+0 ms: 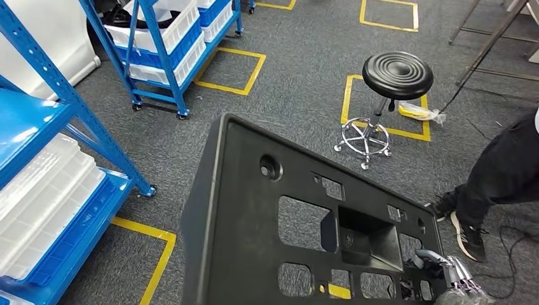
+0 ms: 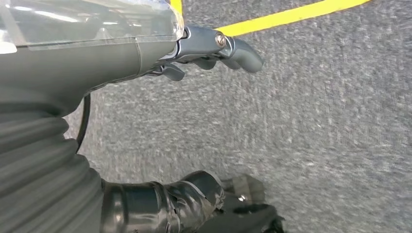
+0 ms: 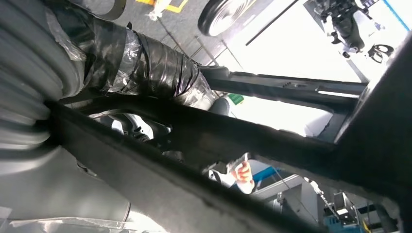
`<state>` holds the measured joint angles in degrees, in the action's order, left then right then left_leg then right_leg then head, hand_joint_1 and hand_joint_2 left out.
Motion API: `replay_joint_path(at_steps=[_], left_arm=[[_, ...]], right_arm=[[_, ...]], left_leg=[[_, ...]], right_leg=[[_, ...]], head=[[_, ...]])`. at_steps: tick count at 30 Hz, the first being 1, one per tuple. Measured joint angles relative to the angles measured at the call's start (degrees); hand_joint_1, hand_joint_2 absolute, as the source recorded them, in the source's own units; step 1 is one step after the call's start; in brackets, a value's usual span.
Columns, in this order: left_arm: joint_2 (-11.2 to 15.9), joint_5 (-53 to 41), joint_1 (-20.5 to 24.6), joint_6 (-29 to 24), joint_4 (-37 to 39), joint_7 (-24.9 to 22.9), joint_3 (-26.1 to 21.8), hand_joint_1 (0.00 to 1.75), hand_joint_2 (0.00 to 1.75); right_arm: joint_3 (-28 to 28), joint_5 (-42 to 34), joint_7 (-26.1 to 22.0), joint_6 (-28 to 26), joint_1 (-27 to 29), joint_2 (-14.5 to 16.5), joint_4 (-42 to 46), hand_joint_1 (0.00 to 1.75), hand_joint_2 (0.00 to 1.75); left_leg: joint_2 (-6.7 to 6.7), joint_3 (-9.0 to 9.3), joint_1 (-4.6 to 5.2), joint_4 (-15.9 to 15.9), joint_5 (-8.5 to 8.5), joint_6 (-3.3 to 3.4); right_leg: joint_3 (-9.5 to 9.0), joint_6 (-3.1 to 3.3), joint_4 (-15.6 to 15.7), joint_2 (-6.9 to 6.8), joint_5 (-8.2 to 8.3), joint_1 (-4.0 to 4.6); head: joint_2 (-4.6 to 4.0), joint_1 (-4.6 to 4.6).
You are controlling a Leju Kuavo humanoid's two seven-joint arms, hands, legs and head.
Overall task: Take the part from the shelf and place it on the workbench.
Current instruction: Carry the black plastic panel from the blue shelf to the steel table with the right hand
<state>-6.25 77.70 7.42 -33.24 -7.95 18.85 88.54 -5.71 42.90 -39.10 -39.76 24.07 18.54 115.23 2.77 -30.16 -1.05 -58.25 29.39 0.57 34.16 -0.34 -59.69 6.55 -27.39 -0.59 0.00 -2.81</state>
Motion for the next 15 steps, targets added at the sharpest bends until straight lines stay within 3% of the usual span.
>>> replay_joint_path(at_steps=[2,4,6,7,9,11,13,15], left_arm=[[0.0,0.01,0.02,0.0,0.01,0.01,0.0,0.0,1.75],[0.02,0.03,-0.1,0.0,0.01,0.01,0.0,0.0,1.75],[0.05,0.09,-0.23,0.0,0.01,-0.01,0.0,0.0,1.75],[0.06,0.12,-0.21,0.0,0.02,0.0,0.0,0.0,1.75],[0.05,0.14,-0.12,0.02,0.02,0.01,0.0,0.0,1.75],[0.04,0.15,-0.07,0.05,0.02,0.02,0.0,0.0,1.75],[0.03,0.16,-0.07,0.09,0.02,0.01,0.0,0.0,1.75],[0.0,0.16,0.03,0.12,0.02,0.01,0.0,0.0,1.75]], right_arm=[[-0.04,-0.02,-0.01,0.0,-0.03,0.0,0.0,1.73,1.75],[-0.08,-0.04,-0.05,0.0,-0.13,-0.01,0.0,1.73,1.75],[-0.16,-0.07,-0.13,0.0,-0.1,-0.01,0.0,1.73,1.75],[-0.21,-0.08,-0.17,0.0,-0.06,-0.01,0.0,1.73,1.75],[-0.27,-0.08,-0.24,0.0,-0.04,-0.01,0.0,1.73,1.75],[-0.3,-0.08,-0.32,0.0,-0.08,0.0,0.01,1.73,1.75],[-0.36,-0.09,-0.39,0.0,-0.06,0.01,0.03,1.73,1.75],[-0.56,-0.1,-0.44,0.0,0.09,0.06,0.08,1.73,1.75]], left_leg=[[-1.38,0.13,-0.04,0.56,-0.45,0.9],[-2.91,0.11,0.14,0.76,-0.53,1.37],[-4.5,0.07,0.34,0.72,-0.4,1.5],[-5.26,0.11,0.4,0.69,-0.3,1.51],[-6.61,0.45,0.46,0.67,-0.01,1.35],[-7.67,0.87,0.67,0.6,0.37,0.94],[-8.67,1.12,0.92,0.58,0.63,0.45],[-9.39,1.32,0.92,0.57,0.95,-0.09]], right_leg=[[1.31,-0.42,-2.57,-2.57,-1.75,0.04],[4.35,-0.69,-9.05,-5.37,-5.37,0.06],[6.97,-0.94,-14.62,-5.93,-7.3,-0.13],[7.0,-0.97,-14.86,-6.07,-6.78,-0.19],[3.82,-0.79,-9.2,-7.08,-3.28,-0.16],[0.02,-0.28,-2.13,-9.63,-0.92,0.39],[-0.96,0.22,0.25,-10.73,-0.81,1.05],[-0.82,0.75,0.59,-9.47,-0.57,1.02]], head=[[0.0,-0.08],[0.0,-0.16],[0.0,-0.15],[0.0,-0.15],[0.0,-0.15],[0.0,-0.15],[0.0,-0.14],[0.0,-0.15]])
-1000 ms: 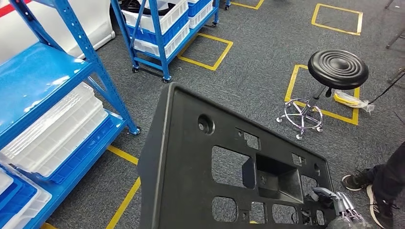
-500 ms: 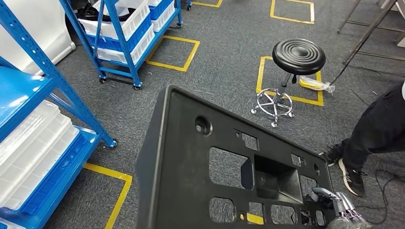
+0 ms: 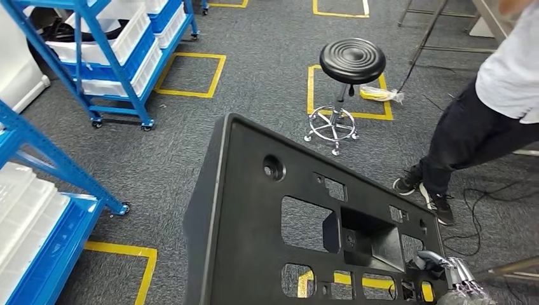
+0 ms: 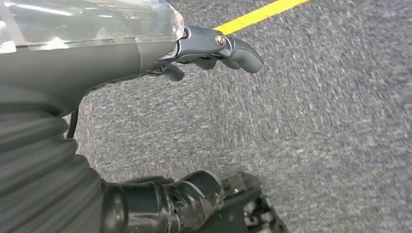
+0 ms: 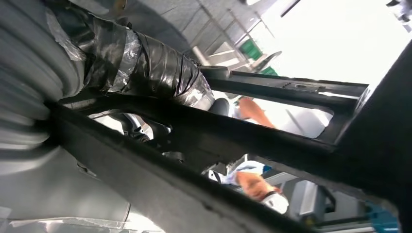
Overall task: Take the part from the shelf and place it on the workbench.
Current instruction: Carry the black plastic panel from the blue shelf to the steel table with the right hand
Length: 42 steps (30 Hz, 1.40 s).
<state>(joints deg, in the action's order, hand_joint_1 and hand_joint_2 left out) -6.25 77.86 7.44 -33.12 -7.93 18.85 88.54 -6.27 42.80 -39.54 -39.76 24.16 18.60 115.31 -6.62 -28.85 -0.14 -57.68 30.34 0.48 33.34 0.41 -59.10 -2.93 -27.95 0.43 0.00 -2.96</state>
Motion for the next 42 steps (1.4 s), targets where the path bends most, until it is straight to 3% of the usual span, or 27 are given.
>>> replay_joint_path(at_steps=[2,4,6,7,8,9,11,13,15,16,17,19,21,22,23,24,26,28,30,31,33,35,37,38,39,40,42], left_arm=[[-0.01,0.01,0.13,0.01,0.0,0.02,0.0,0.0,1.75],[0.0,0.03,0.09,-0.01,0.0,0.03,0.01,0.0,1.75],[0.0,0.09,-0.15,-0.01,0.0,0.01,0.02,0.0,1.75],[0.0,0.11,-0.26,-0.01,0.0,-0.01,0.02,0.0,1.75],[0.0,0.14,-0.3,-0.01,0.0,-0.01,0.02,0.0,1.75],[0.01,0.14,-0.27,-0.02,0.0,-0.01,0.02,0.0,1.75],[0.02,0.18,-0.16,-0.03,0.0,-0.01,0.02,0.0,1.75],[0.02,0.31,-0.11,-0.05,0.0,-0.05,0.02,0.0,1.75],[0.01,0.47,-0.12,-0.07,0.0,-0.11,0.02,0.0,1.75],[0.01,0.52,-0.1,-0.07,0.01,-0.13,0.02,0.0,1.75],[0.01,0.55,-0.09,-0.08,0.01,-0.14,0.02,0.0,1.75],[0.01,0.55,-0.08,-0.08,0.01,-0.12,0.03,0.0,1.75],[0.04,0.57,-0.26,-0.08,0.02,-0.1,0.03,0.0,1.75],[0.05,0.59,-0.32,-0.08,0.02,-0.1,0.03,0.0,1.75],[0.06,0.61,-0.31,-0.08,0.02,-0.1,0.02,0.0,1.75],[0.04,0.62,-0.25,-0.08,0.02,-0.09,0.02,0.0,1.75],[0.01,0.63,-0.13,-0.08,0.02,-0.05,0.02,0.0,1.75],[-0.01,0.64,-0.09,-0.08,0.02,-0.02,0.02,0.0,1.75],[-0.1,0.65,-0.02,-0.07,0.02,0.0,0.02,0.0,1.75],[-0.16,0.65,0.06,-0.07,0.02,0.01,0.02,0.0,1.75],[-0.24,0.65,0.18,-0.08,0.02,0.04,0.02,0.0,1.75],[-0.25,0.67,0.12,-0.09,0.02,0.07,0.03,0.0,1.75],[-0.25,0.76,-0.07,-0.1,0.02,0.04,0.04,0.0,1.75],[-0.25,0.81,-0.16,-0.11,0.02,0.01,0.03,0.0,1.75],[-0.24,0.85,-0.22,-0.11,0.02,-0.02,0.03,0.0,1.75],[-0.24,0.86,-0.22,-0.13,0.02,-0.05,0.02,0.0,1.75],[-0.24,0.85,-0.13,-0.14,0.02,-0.05,0.03,0.0,1.75]], right_arm=[[-0.25,-0.02,-0.04,-0.02,0.09,0.12,0.15,1.73,1.75],[-0.37,-0.06,-0.08,-0.04,0.07,0.35,0.27,1.73,1.75],[-0.39,-0.11,-0.09,-0.04,0.06,0.52,0.27,1.73,1.75],[-0.43,-0.13,-0.1,-0.04,0.07,0.55,0.27,1.73,1.75],[-0.46,-0.14,-0.1,-0.04,0.08,0.55,0.27,1.73,1.75],[-0.5,-0.15,-0.11,-0.04,0.08,0.55,0.27,1.73,1.75],[-0.54,-0.27,-0.11,-0.04,0.05,0.58,0.27,1.73,1.75],[-0.55,-0.44,-0.12,-0.04,0.04,0.69,0.27,1.73,1.75],[-0.57,-0.56,-0.13,-0.05,0.12,0.81,0.28,1.73,1.75],[-0.61,-0.61,-0.13,-0.05,0.21,0.84,0.3,1.73,1.75],[-0.67,-0.64,-0.14,-0.06,0.22,0.85,0.33,1.73,1.75],[-0.75,-0.68,-0.15,-0.07,0.13,0.85,0.38,1.73,1.75],[-0.81,-0.68,-0.15,-0.07,0.06,0.85,0.39,1.73,1.75],[-0.86,-0.68,-0.15,-0.07,0.09,0.85,0.38,1.73,1.75],[-0.92,-0.68,-0.15,-0.07,0.12,0.85,0.38,1.73,1.75],[-0.97,-0.68,-0.15,-0.07,0.13,0.85,0.38,1.73,1.75],[-1.02,-0.68,-0.15,-0.07,0.09,0.85,0.38,1.73,1.75],[-1.04,-0.67,-0.15,-0.07,0.05,0.86,0.4,1.73,1.75],[-1.11,-0.66,-0.15,-0.08,0.12,0.87,0.44,1.73,1.75],[-1.18,-0.65,-0.15,-0.09,0.2,0.87,0.48,1.73,1.75],[-1.3,-0.63,-0.15,-0.14,0.22,0.88,0.59,1.73,1.75],[-1.34,-0.63,-0.15,-0.17,0.16,0.9,0.64,1.73,1.75],[-1.35,-0.64,-0.15,-0.17,0.16,0.92,0.64,1.73,1.75],[-1.36,-0.64,-0.15,-0.17,0.17,0.92,0.64,1.73,1.75],[-1.36,-0.63,-0.15,-0.17,0.18,0.92,0.64,1.73,1.75],[-1.36,-0.63,-0.15,-0.17,0.18,0.92,0.64,1.73,1.75],[-1.36,-0.61,-0.15,-0.17,0.18,0.93,0.65,1.73,1.75]], left_leg=[[1.94,-0.63,-0.19,-1.92,1.63,-0.54],[5.0,-3.45,-0.38,-8.26,5.16,-0.83],[6.03,-6.81,-0.46,-15.15,7.61,-1.0],[6.14,-7.5,-0.51,-16.26,7.22,-1.07],[6.22,-7.18,-0.58,-15.12,5.7,-1.11],[6.62,-5.98,-0.71,-12.06,3.41,-1.14],[9.37,-3.16,-1.08,-5.11,0.13,-1.11],[11.55,-2.01,-1.13,-2.09,-0.3,-0.74],[10.72,-1.96,-1.01,-1.66,-0.38,0.0],[10.0,-1.9,-1.01,-1.36,-0.6,0.42],[9.25,-1.82,-1.06,-1.05,-0.82,0.83],[7.63,-1.72,-0.91,-0.71,-0.97,1.38],[5.83,-1.75,-0.66,-0.7,-0.87,1.62],[4.96,-1.73,-0.57,-0.71,-0.8,1.67],[4.18,-1.68,-0.52,-0.71,-0.73,1.67],[3.47,-1.55,-0.49,-0.71,-0.63,1.63],[2.33,-1.16,-0.35,-0.73,-0.32,1.37],[1.46,-0.85,-0.16,-0.69,-0.07,0.93],[0.54,-0.46,-0.04,-0.43,0.04,0.4],[0.52,-0.23,-0.09,-0.43,0.25,0.11],[2.42,-0.93,-0.21,-2.76,2.11,-0.36],[5.15,-4.19,-0.4,-9.57,5.66,-0.56],[6.01,-7.48,-0.45,-15.65,7.33,-0.72],[6.12,-7.93,-0.46,-15.98,6.49,-0.74],[6.26,-7.31,-0.5,-14.02,4.61,-0.72],[6.76,-5.92,-0.57,-10.43,2.24,-0.66],[9.09,-3.33,-0.79,-3.94,-0.51,-0.42]], right_leg=[[-0.15,0.69,0.46,1.21,0.31,-0.42],[-0.22,1.17,0.63,2.43,0.46,-0.63],[-0.17,1.32,0.52,3.94,0.45,-0.61],[-0.18,1.31,0.43,4.79,0.44,-0.61],[-0.2,1.27,0.3,5.62,0.42,-0.63],[-0.2,1.17,0.11,6.42,0.35,-0.68],[0.14,0.73,-0.55,7.85,0.14,-0.73],[0.91,-0.05,-1.07,9.08,0.23,-0.86],[1.54,-0.88,-1.09,10.32,0.6,-1.07],[1.79,-1.16,-1.36,9.93,0.46,-1.09],[2.3,-1.38,-2.36,8.77,-0.21,-1.01],[4.75,-1.71,-7.59,5.32,-3.22,-0.87],[7.97,-2.01,-14.3,3.77,-6.07,-0.98],[8.69,-2.09,-15.86,3.51,-6.25,-1.08],[8.29,-2.1,-15.28,3.3,-5.36,-1.15],[6.68,-2.01,-12.44,2.87,-3.62,-1.17],[2.32,-1.53,-4.51,0.68,-0.68,-0.74],[0.3,-0.93,-0.58,-0.61,0.04,-0.14],[0.36,-0.43,-0.32,0.36,0.1,0.05],[0.17,-0.16,0.05,0.91,0.28,-0.13],[-0.35,0.44,0.91,2.02,0.7,-0.63],[-0.48,0.78,1.17,3.11,0.9,-0.85],[-0.4,0.9,0.97,4.42,0.88,-0.82],[-0.4,0.89,0.82,5.14,0.81,-0.81],[-0.42,0.82,0.6,5.85,0.72,-0.82],[-0.42,0.68,0.34,6.49,0.57,-0.86],[-0.09,0.2,-0.28,7.52,0.26,-0.82]], head=[[0.0,0.02],[0.0,0.05],[0.0,0.07],[0.0,0.07],[0.0,0.07],[0.0,0.08],[0.0,0.06],[0.0,0.06],[0.0,0.07],[0.0,0.04],[0.0,0.01],[0.0,-0.08],[0.0,-0.1],[0.0,-0.1],[0.0,-0.1],[0.0,-0.1],[0.0,-0.1],[0.0,-0.09],[0.0,-0.08],[0.0,-0.09],[0.0,-0.03],[0.0,0.04],[0.0,0.06],[0.0,0.06],[0.0,0.07],[0.0,0.06],[0.0,0.03]])
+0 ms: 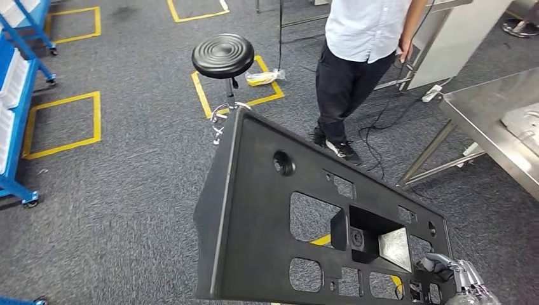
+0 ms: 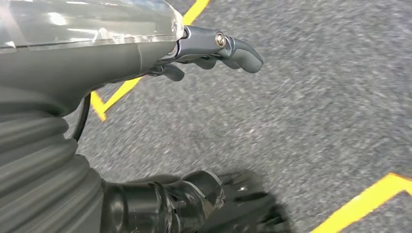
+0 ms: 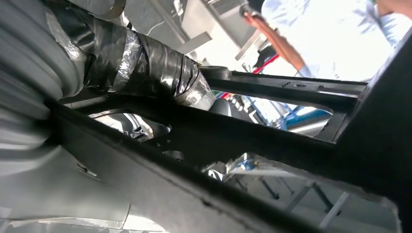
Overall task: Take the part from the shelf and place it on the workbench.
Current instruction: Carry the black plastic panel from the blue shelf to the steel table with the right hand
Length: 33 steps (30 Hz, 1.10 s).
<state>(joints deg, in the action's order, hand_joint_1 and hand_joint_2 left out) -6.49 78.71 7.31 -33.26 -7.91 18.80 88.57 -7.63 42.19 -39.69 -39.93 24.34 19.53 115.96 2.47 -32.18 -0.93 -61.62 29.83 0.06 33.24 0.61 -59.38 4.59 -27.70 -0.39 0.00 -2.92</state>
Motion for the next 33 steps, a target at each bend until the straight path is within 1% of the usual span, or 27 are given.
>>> replay_joint_path(at_steps=[1,2,4,5,6,8,9,10,11,12,13,15,16,17,19,20,21,22,24,25,26,27,29,30,31,32,33], left_arm=[[0.0,-0.01,0.06,-0.01,0.0,-0.01,0.01,0.0,1.75],[-0.01,-0.02,0.09,-0.01,0.0,-0.01,0.01,0.0,1.75],[-0.02,-0.02,0.07,-0.02,0.0,-0.06,0.02,0.0,1.75],[-0.02,-0.03,0.05,-0.02,0.0,-0.08,0.02,0.0,1.75],[-0.02,-0.03,0.05,-0.03,0.0,-0.09,0.02,0.0,1.75],[-0.02,-0.05,-0.03,-0.04,0.0,-0.1,0.02,0.0,1.75],[0.0,-0.05,-0.11,-0.05,0.0,-0.1,0.02,0.0,1.75],[0.02,-0.05,-0.16,-0.05,0.0,-0.11,0.02,0.0,1.75],[0.03,-0.05,-0.17,-0.05,0.0,-0.11,0.02,0.0,1.75],[0.03,-0.05,-0.13,-0.05,0.0,-0.11,0.02,0.0,1.75],[0.02,-0.06,-0.08,-0.05,0.0,-0.11,0.02,0.0,1.75],[-0.03,-0.09,0.0,-0.05,0.0,-0.11,0.03,0.0,1.75],[-0.06,-0.1,0.02,-0.05,0.0,-0.11,0.03,0.0,1.75],[-0.08,-0.14,0.02,-0.05,0.0,-0.11,0.04,0.0,1.75],[-0.14,-0.22,0.08,-0.05,0.0,-0.11,0.04,0.0,1.75],[-0.16,-0.29,0.15,-0.05,0.0,-0.1,0.04,0.0,1.75],[-0.18,-0.33,0.24,-0.05,0.0,-0.08,0.05,0.0,1.75],[-0.18,-0.36,0.29,-0.06,0.0,-0.04,0.07,0.0,1.75],[-0.16,-0.38,0.26,-0.07,0.0,0.05,0.11,0.0,1.75],[-0.15,-0.37,0.16,-0.07,0.0,0.07,0.12,0.0,1.75],[-0.14,-0.37,0.05,-0.07,0.0,0.08,0.12,0.0,1.75],[-0.13,-0.36,-0.03,-0.07,0.0,0.1,0.12,0.0,1.75],[-0.11,-0.36,-0.07,-0.07,0.0,0.15,0.12,0.0,1.75],[-0.1,-0.36,-0.04,-0.07,0.0,0.19,0.13,0.0,1.75],[-0.1,-0.36,0.01,-0.07,0.0,0.2,0.13,0.0,1.75],[-0.09,-0.36,0.07,-0.07,0.0,0.21,0.13,0.0,1.75],[-0.09,-0.35,0.11,-0.06,0.0,0.21,0.13,0.0,1.75]], right_arm=[[0.0,0.01,0.0,0.0,-0.01,0.01,0.02,1.73,1.75],[0.0,0.01,0.0,0.0,-0.01,0.03,0.03,1.73,1.75],[-0.01,0.02,0.0,-0.01,0.04,0.05,0.06,1.73,1.75],[-0.01,0.03,0.0,-0.01,0.05,0.05,0.07,1.73,1.75],[-0.02,0.03,0.0,-0.02,0.01,0.05,0.07,1.73,1.75],[-0.02,0.04,0.0,-0.02,-0.13,0.05,0.07,1.73,1.75],[-0.02,0.04,0.0,-0.02,-0.17,0.04,0.06,1.73,1.75],[-0.02,0.04,0.0,-0.02,-0.16,0.04,0.04,1.73,1.75],[-0.02,0.04,0.0,-0.02,-0.13,0.03,0.03,1.73,1.75],[-0.02,0.04,0.0,-0.02,-0.12,0.03,0.02,1.73,1.75],[-0.02,0.04,0.0,-0.02,-0.12,0.03,0.02,1.73,1.75],[-0.02,0.04,0.0,-0.02,-0.19,0.04,0.03,1.73,1.75],[-0.02,0.04,0.0,-0.02,-0.22,0.04,0.04,1.73,1.75],[-0.02,0.04,0.0,-0.02,-0.24,0.05,0.05,1.73,1.75],[-0.02,0.02,0.0,-0.02,-0.17,0.05,0.08,1.73,1.75],[-0.02,0.01,0.0,-0.03,-0.11,0.05,0.08,1.73,1.75],[-0.02,-0.01,0.01,-0.04,-0.1,0.05,0.08,1.73,1.75],[-0.02,-0.03,0.02,-0.04,-0.1,0.06,0.08,1.73,1.75],[-0.02,-0.14,0.11,-0.05,-0.12,0.07,0.06,1.73,1.75],[-0.02,-0.19,0.2,-0.04,-0.11,0.08,0.03,1.73,1.75],[-0.02,-0.22,0.28,-0.04,-0.09,0.08,-0.02,1.73,1.75],[-0.03,-0.22,0.35,-0.04,-0.07,0.08,-0.06,1.73,1.75],[-0.03,-0.22,0.39,-0.04,-0.05,0.08,-0.11,1.73,1.75],[-0.03,-0.23,0.4,-0.04,-0.07,0.08,-0.12,1.73,1.75],[-0.02,-0.23,0.42,-0.04,-0.07,0.08,-0.13,1.73,1.75],[-0.02,-0.22,0.43,-0.04,-0.07,0.07,-0.13,1.73,1.75],[-0.02,-0.18,0.46,-0.04,-0.03,0.07,-0.14,1.73,1.75]], left_leg=[[0.9,0.62,-0.01,1.64,-0.37,0.16],[1.33,0.75,0.06,2.1,-0.19,0.42],[0.36,0.81,0.15,2.48,-0.56,1.11],[-0.19,0.86,0.11,2.68,-0.74,1.52],[-0.81,0.89,0.04,2.89,-0.89,1.87],[-2.15,0.89,0.12,3.04,-0.92,2.27],[-2.88,0.86,0.2,3.03,-0.87,2.37],[-3.59,0.86,0.27,3.02,-0.8,2.4],[-4.26,0.9,0.33,3.02,-0.72,2.41],[-4.82,1.02,0.36,3.01,-0.61,2.39],[-5.32,1.22,0.39,3.01,-0.48,2.32],[-6.12,1.62,0.53,3.0,-0.16,2.02],[-6.5,1.75,0.61,3.0,-0.04,1.8],[-6.89,1.83,0.68,3.03,0.05,1.56],[-7.81,2.05,0.79,3.26,0.2,1.03],[-7.63,2.17,0.8,3.08,0.52,0.73],[-6.91,1.89,0.8,2.05,1.36,0.45],[-5.84,0.97,0.77,-0.21,2.78,0.21],[-3.69,-2.47,0.58,-7.56,6.31,-0.03],[-3.29,-4.21,0.55,-10.86,7.34,-0.08],[-3.08,-5.17,0.52,-12.34,7.2,-0.08],[-2.96,-5.09,0.49,-11.59,5.88,-0.06],[-1.99,-2.4,0.32,-4.67,1.46,0.08],[-1.09,-0.94,0.25,-1.08,0.03,0.17],[-0.33,0.07,0.2,1.34,-0.73,0.32],[0.18,0.48,0.25,2.39,-0.76,0.53],[0.1,0.55,0.38,2.56,-0.67,0.82]], right_leg=[[0.26,-0.31,-0.23,0.4,-0.06,0.02],[0.52,-0.66,-0.32,0.82,0.0,0.01],[0.83,-1.33,-0.38,1.25,0.14,-0.15],[1.07,-1.6,-0.87,0.5,-0.23,-0.16],[1.73,-1.86,-2.33,-0.71,-1.25,-0.12],[4.61,-2.29,-8.63,-3.32,-4.87,-0.05],[6.46,-2.46,-12.49,-3.82,-6.6,-0.11],[7.78,-2.54,-15.27,-4.03,-7.45,-0.18],[8.17,-2.54,-16.15,-4.15,-7.22,-0.24],[7.3,-2.43,-14.58,-4.33,-5.87,-0.26],[5.41,-2.2,-11.11,-4.79,-3.87,-0.2],[1.28,-1.42,-3.32,-6.92,-1.01,0.38],[0.14,-1.04,-0.98,-7.68,-0.45,0.72],[-0.24,-0.77,0.01,-8.03,-0.46,1.02],[-0.25,-0.35,0.44,-6.99,-0.23,1.0],[-0.5,-0.13,0.88,-6.49,-0.04,0.8],[-0.79,0.11,1.33,-6.0,0.15,0.54],[-1.07,0.34,1.71,-5.55,0.32,0.26],[-1.15,0.57,1.8,-4.62,0.34,0.15],[-1.14,0.64,1.75,-4.03,0.33,0.14],[-1.17,0.65,1.69,-3.37,0.3,0.14],[-1.22,0.61,1.59,-2.68,0.26,0.13],[-1.24,0.34,1.18,-1.37,0.03,0.06],[-1.09,0.07,0.78,-0.83,-0.17,0.12],[-0.86,-0.22,0.46,-0.37,-0.31,0.14],[-0.6,-0.52,0.26,0.02,-0.36,0.16],[-0.38,-0.83,0.18,0.41,-0.31,0.16]], head=[[0.0,-0.03],[0.0,-0.04],[0.0,-0.05],[0.0,-0.07],[0.0,-0.08],[0.0,-0.11],[0.0,-0.1],[0.0,-0.1],[0.0,-0.09],[0.0,-0.1],[0.0,-0.1],[0.0,-0.09],[0.0,-0.08],[0.0,-0.08],[0.0,-0.07],[0.0,-0.07],[0.0,-0.01],[0.0,0.03],[0.0,0.12],[0.0,0.11],[0.0,0.12],[0.0,0.11],[0.0,0.11],[0.0,0.11],[0.0,0.09],[0.0,0.07],[0.0,0.05]])
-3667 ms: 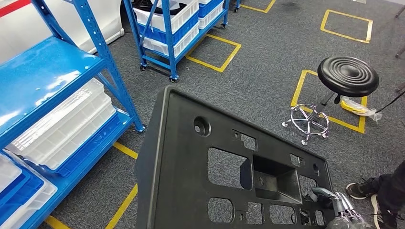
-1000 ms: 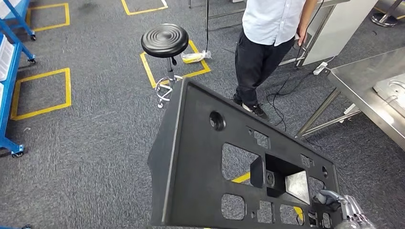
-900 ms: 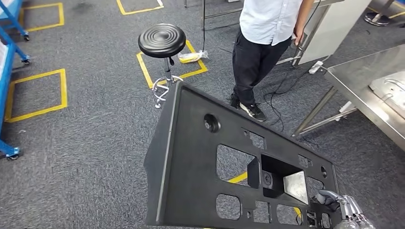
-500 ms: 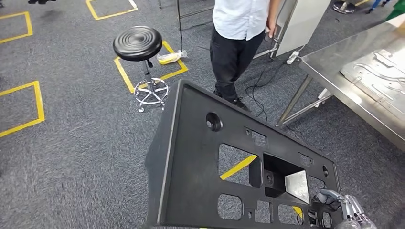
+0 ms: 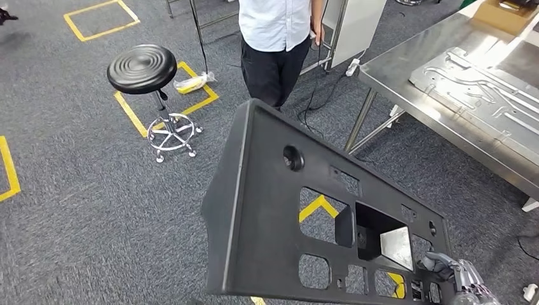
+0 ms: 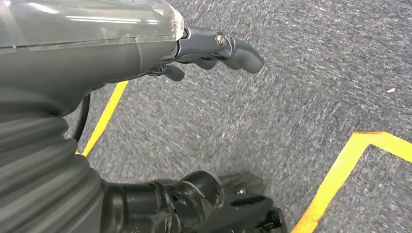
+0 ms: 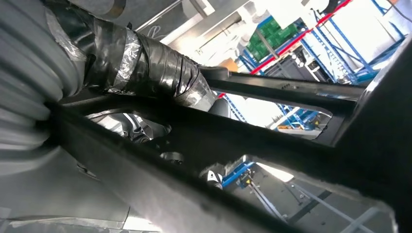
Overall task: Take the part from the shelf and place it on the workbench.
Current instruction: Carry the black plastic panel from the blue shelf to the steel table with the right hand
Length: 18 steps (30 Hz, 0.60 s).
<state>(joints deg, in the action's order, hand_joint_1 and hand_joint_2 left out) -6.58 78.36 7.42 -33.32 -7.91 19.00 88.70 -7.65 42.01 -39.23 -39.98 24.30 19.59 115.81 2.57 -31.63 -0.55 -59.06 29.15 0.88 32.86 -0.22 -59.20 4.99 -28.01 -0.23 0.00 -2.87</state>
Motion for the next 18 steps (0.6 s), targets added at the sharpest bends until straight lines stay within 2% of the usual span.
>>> replay_joint_path(at_steps=[1,3,5,7,8,9,10,11,13,14,15,17,18], left_arm=[[-0.01,0.01,0.03,0.02,0.0,-0.02,0.01,0.0,1.75],[0.01,0.01,0.04,0.06,0.01,-0.07,0.02,0.0,1.75],[0.03,-0.02,-0.03,0.09,0.02,-0.08,0.02,0.0,1.75],[0.07,-0.03,-0.21,0.11,0.01,-0.09,0.03,0.0,1.75],[0.1,-0.03,-0.25,0.12,0.02,-0.09,0.04,0.0,1.75],[0.13,-0.03,-0.24,0.12,0.02,-0.09,0.04,0.0,1.75],[0.12,-0.03,-0.21,0.12,0.02,-0.08,0.04,0.0,1.75],[0.1,-0.03,-0.17,0.12,0.01,-0.08,0.04,0.0,1.75],[0.04,-0.03,-0.12,0.12,0.01,-0.08,0.05,0.0,1.75],[0.03,-0.03,-0.11,0.12,0.02,-0.08,0.06,0.0,1.75],[0.01,-0.03,-0.1,0.12,0.02,-0.08,0.07,0.0,1.75],[-0.02,-0.03,0.01,0.12,0.02,-0.08,0.08,0.0,1.75],[-0.02,-0.03,0.07,0.12,0.02,-0.07,0.09,0.0,1.75]], right_arm=[[0.0,0.07,0.04,-0.01,0.06,-0.01,-0.01,1.73,1.75],[0.0,0.19,0.15,-0.01,0.18,-0.02,-0.02,1.73,1.75],[-0.01,0.23,0.24,-0.02,0.17,-0.04,-0.04,1.73,1.75],[-0.02,0.28,0.39,-0.02,0.19,-0.07,-0.19,1.73,1.75],[-0.01,0.3,0.49,-0.01,0.24,-0.07,-0.28,1.73,1.75],[-0.01,0.31,0.57,-0.01,0.29,-0.08,-0.37,1.73,1.75],[-0.01,0.31,0.63,0.0,0.31,-0.09,-0.42,1.73,1.75],[-0.01,0.31,0.65,-0.01,0.31,-0.09,-0.43,1.73,1.75],[-0.01,0.31,0.65,-0.01,0.25,-0.1,-0.44,1.73,1.75],[-0.01,0.32,0.65,-0.01,0.24,-0.1,-0.44,1.73,1.75],[-0.01,0.32,0.66,0.0,0.26,-0.11,-0.44,1.73,1.75],[-0.02,0.33,0.67,-0.01,0.37,-0.12,-0.43,1.73,1.75],[-0.02,0.33,0.67,-0.01,0.39,-0.12,-0.43,1.73,1.75]], left_leg=[[-0.42,0.01,-0.01,0.05,-0.16,0.4],[-1.32,0.1,-0.11,0.41,-0.45,1.19],[-2.35,0.19,-0.17,0.64,-0.52,1.72],[-3.55,0.19,-0.07,0.64,-0.39,1.93],[-4.14,0.23,-0.03,0.63,-0.3,1.95],[-4.69,0.32,-0.01,0.62,-0.19,1.94],[-5.17,0.5,0.01,0.62,-0.06,1.87],[-5.62,0.74,0.03,0.63,0.09,1.76],[-6.39,1.15,0.22,0.64,0.41,1.34],[-6.77,1.27,0.31,0.66,0.53,1.08],[-7.18,1.36,0.38,0.73,0.61,0.83],[-7.62,1.73,0.39,0.8,0.91,0.24],[-6.93,1.66,0.36,0.21,1.5,-0.05]], right_leg=[[0.14,-0.26,0.05,0.27,0.07,-0.08],[0.68,-0.81,-1.13,-1.06,-0.75,-0.09],[2.99,-1.33,-6.18,-3.46,-3.7,-0.11],[6.51,-1.73,-13.2,-4.32,-6.65,-0.28],[7.52,-1.82,-15.08,-4.41,-6.89,-0.36],[7.51,-1.81,-14.92,-4.51,-6.06,-0.42],[6.32,-1.68,-12.5,-4.75,-4.3,-0.43],[4.31,-1.36,-8.54,-5.51,-2.21,-0.31],[0.87,-0.51,-1.76,-7.61,0.13,0.35],[0.14,-0.15,-0.14,-8.28,0.37,0.68],[0.12,0.07,0.16,-8.3,0.16,0.91],[0.03,0.48,0.72,-7.21,0.43,0.73],[-0.19,0.74,1.1,-6.69,0.6,0.48]], head=[[0.0,-0.02],[0.0,-0.06],[0.0,-0.11],[0.0,-0.12],[0.0,-0.12],[0.0,-0.13],[0.0,-0.13],[0.0,-0.13],[0.0,-0.11],[0.0,-0.11],[0.0,-0.09],[0.0,-0.09],[0.0,-0.08]])
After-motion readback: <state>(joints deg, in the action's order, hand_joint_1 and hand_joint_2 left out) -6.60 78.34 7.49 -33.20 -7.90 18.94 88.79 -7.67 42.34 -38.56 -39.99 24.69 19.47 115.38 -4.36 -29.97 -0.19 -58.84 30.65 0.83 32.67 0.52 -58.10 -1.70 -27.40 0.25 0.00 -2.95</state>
